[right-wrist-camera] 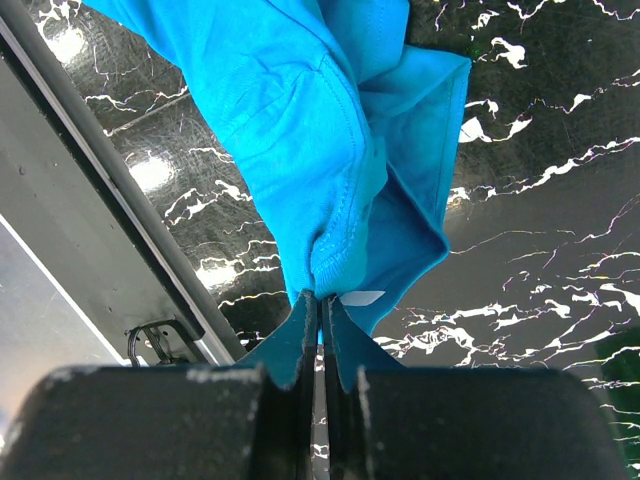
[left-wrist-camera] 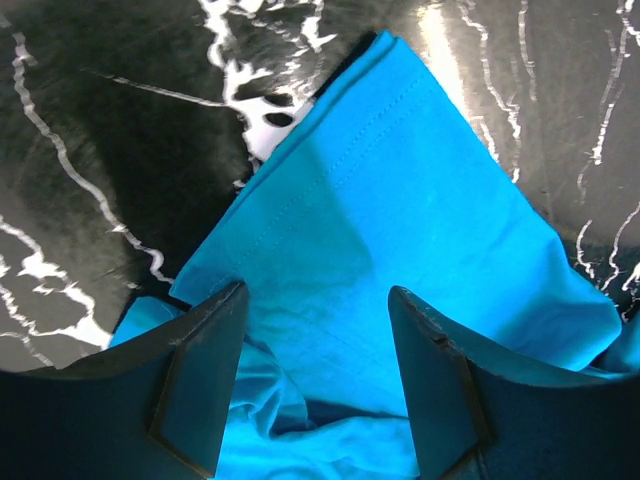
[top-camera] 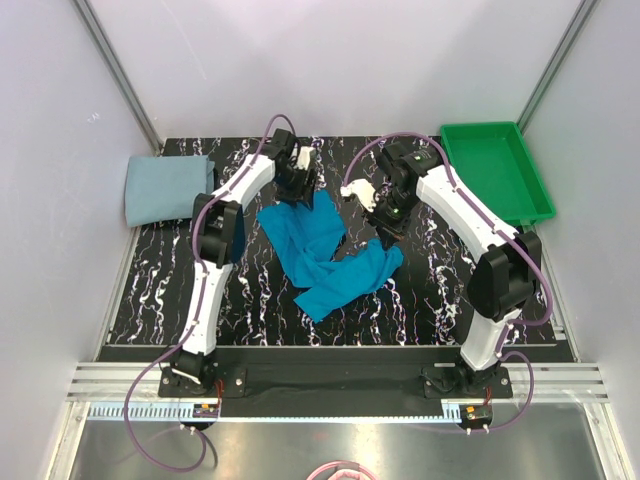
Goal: Fold and stack the t-shirts
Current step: Flatten the tshirt out
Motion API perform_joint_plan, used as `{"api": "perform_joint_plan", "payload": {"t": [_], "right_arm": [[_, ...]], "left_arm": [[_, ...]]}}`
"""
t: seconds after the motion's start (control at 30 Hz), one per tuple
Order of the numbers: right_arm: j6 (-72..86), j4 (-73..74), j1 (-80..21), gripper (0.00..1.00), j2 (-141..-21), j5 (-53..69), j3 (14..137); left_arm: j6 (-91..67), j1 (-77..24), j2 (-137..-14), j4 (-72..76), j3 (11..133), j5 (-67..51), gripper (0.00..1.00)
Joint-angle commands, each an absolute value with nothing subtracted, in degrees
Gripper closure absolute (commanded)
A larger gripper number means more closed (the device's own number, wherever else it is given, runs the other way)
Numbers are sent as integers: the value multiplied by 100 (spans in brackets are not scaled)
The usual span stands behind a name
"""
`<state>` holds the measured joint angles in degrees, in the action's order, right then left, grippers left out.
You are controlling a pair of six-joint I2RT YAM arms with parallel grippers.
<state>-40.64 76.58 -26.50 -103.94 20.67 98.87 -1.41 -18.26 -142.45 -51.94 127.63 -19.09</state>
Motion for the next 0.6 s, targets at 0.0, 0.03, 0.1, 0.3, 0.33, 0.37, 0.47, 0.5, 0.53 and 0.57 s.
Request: {"api": "perform_joint_plan", "payload": {"t": [0.0,0.03,0.1,0.3,0.33,0.37,0.47,0.5,0.53,0.57], "right_arm": [[-3999,8007,-2654,100,-10345,2171,9993],[-3999,7989,-2654,100,-10380,2171,10002],[-4008,7963,-2654,100,-10397,2188,10037],[-4034,7989,-2654,100,-10529,2197,10195],[-4043,7989,-2654,100,-10529,2206,10195],[-4017,7989,-2646,100,-10538,2215,10187],[-3982,7989,-2654,100,-10538,2232,10195],[-3973,7981,-2654,100,-10547,2250,10187],[-3964,7980,-2646,100,-10538,2241,10169],[-3973,7972,-2654,100,-10538,2233,10160]], "left_arm": [[-167,-1600,-13659,-5159,12604,-1801,35],[-158,-1547,-13632,-5185,12543,-1837,35],[-132,-1529,-13676,-5221,12533,-1785,35],[-88,-1626,-13939,-5212,12524,-1696,39],[-88,-1635,-13974,-5212,12533,-1722,40],[-88,-1652,-14036,-5212,12542,-1731,41],[-97,-1696,-14115,-5194,12621,-1758,41],[-105,-1714,-14124,-5168,12647,-1758,41],[-114,-1723,-14133,-5168,12691,-1767,41],[-123,-1723,-14142,-5151,12718,-1793,41]]}}
